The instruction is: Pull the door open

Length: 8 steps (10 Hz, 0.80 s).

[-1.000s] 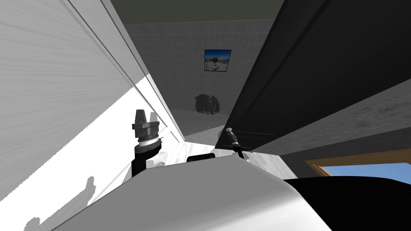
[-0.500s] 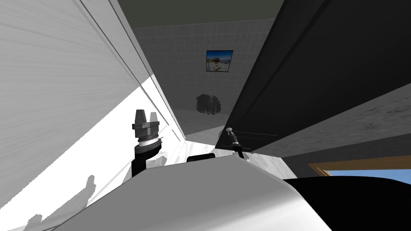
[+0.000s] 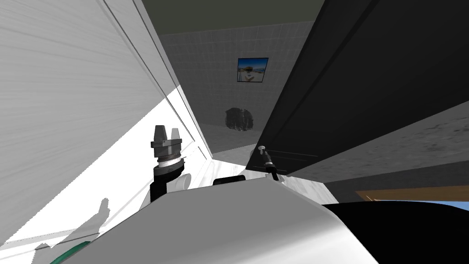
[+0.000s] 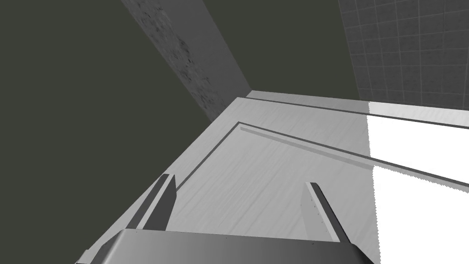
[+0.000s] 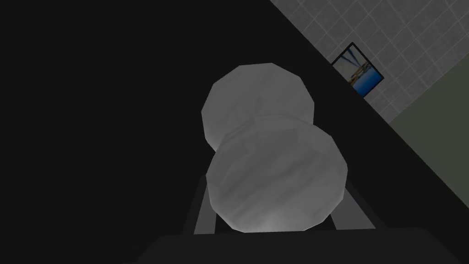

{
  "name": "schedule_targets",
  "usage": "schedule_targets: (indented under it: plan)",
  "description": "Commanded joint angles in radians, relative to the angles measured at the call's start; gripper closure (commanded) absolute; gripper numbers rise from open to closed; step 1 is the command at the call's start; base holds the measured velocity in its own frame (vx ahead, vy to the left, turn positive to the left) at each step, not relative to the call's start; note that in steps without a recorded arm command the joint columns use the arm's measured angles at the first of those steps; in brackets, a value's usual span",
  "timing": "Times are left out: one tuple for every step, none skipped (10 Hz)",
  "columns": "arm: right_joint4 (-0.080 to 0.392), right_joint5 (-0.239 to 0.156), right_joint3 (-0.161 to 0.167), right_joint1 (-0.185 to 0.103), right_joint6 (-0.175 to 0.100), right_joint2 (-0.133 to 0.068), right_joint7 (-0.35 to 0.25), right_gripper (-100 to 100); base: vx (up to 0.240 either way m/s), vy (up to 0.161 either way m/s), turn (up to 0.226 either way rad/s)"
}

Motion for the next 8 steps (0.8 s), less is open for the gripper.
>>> schedule_targets:
  plan:
    - [0.007, -0.008, 0.002, -0.002, 0.004, 0.007, -0.05, 100, -0.035, -0.012, 0.058]
    - [0.011, -0.016, 0.0, -0.005, 0.005, 0.007, -0.076, 100, -0.053, -0.024, 0.1]
    - [0.011, -0.016, 0.0, -0.005, 0.005, 0.007, -0.092, 100, -0.04, -0.024, 0.048]
    - [0.015, -0.024, -0.002, -0.008, 0.006, 0.006, -0.127, 100, -0.036, -0.019, 0.054]
    - [0.015, -0.024, -0.002, -0.008, 0.006, 0.006, -0.132, 100, -0.028, -0.016, 0.039]
    - [0.018, -0.033, -0.004, -0.011, 0.008, 0.006, -0.171, 100, -0.035, -0.008, 0.061]
    - [0.018, -0.033, -0.004, -0.011, 0.008, 0.006, -0.173, 100, -0.03, -0.01, 0.051]
    - [0.022, -0.041, -0.006, -0.015, 0.009, 0.006, -0.214, 100, -0.038, -0.016, 0.067]
